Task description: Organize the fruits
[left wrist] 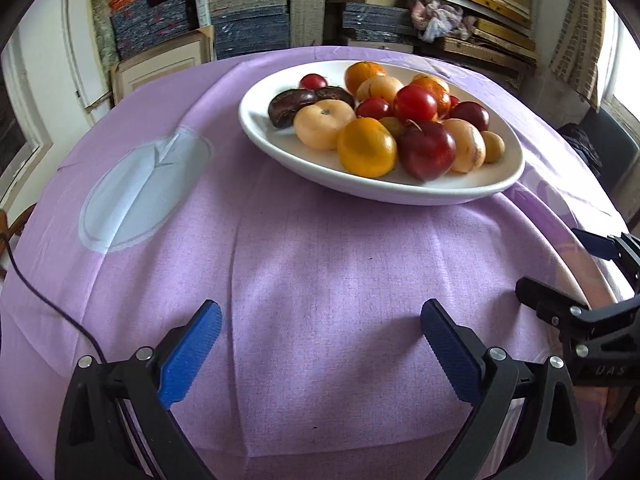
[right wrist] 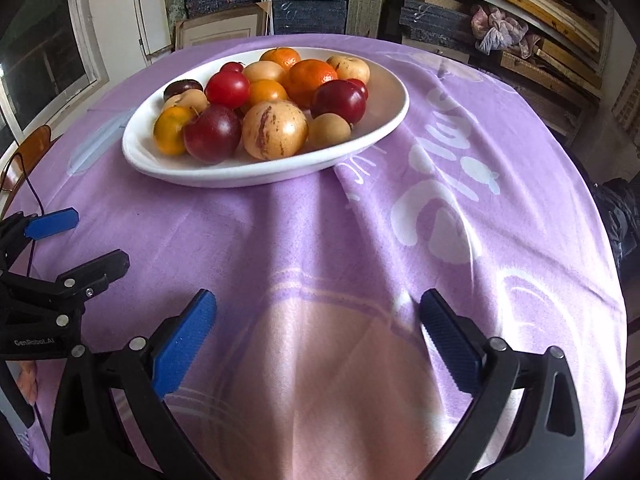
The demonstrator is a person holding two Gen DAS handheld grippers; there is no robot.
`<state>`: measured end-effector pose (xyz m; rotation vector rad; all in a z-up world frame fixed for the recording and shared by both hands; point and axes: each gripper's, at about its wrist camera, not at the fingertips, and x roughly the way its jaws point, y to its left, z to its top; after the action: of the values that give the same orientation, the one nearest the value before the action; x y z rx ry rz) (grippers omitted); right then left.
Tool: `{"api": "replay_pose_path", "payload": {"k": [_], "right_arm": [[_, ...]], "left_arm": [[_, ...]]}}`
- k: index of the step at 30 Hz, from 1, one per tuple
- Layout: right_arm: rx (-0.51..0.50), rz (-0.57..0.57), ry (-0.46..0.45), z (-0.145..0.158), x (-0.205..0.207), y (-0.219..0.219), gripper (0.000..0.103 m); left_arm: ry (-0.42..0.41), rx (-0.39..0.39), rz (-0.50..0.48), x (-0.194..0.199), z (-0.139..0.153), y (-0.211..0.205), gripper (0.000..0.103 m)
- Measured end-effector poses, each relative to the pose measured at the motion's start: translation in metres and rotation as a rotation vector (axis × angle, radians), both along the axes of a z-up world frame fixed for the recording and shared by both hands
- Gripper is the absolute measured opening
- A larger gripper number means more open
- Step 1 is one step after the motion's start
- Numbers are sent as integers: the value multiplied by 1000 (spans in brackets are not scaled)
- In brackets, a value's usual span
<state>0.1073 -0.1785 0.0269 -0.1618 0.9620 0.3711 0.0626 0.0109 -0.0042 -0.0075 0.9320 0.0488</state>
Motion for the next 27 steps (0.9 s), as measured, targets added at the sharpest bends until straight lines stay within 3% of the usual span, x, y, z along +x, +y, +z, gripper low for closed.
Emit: {"api": "replay_pose_path", "payload": {"k": [27], "right_arm": [[-2,-3,-1,-1,2,-2,99]], "left_arm": [[0,0,20,-1,1,1,100]]}}
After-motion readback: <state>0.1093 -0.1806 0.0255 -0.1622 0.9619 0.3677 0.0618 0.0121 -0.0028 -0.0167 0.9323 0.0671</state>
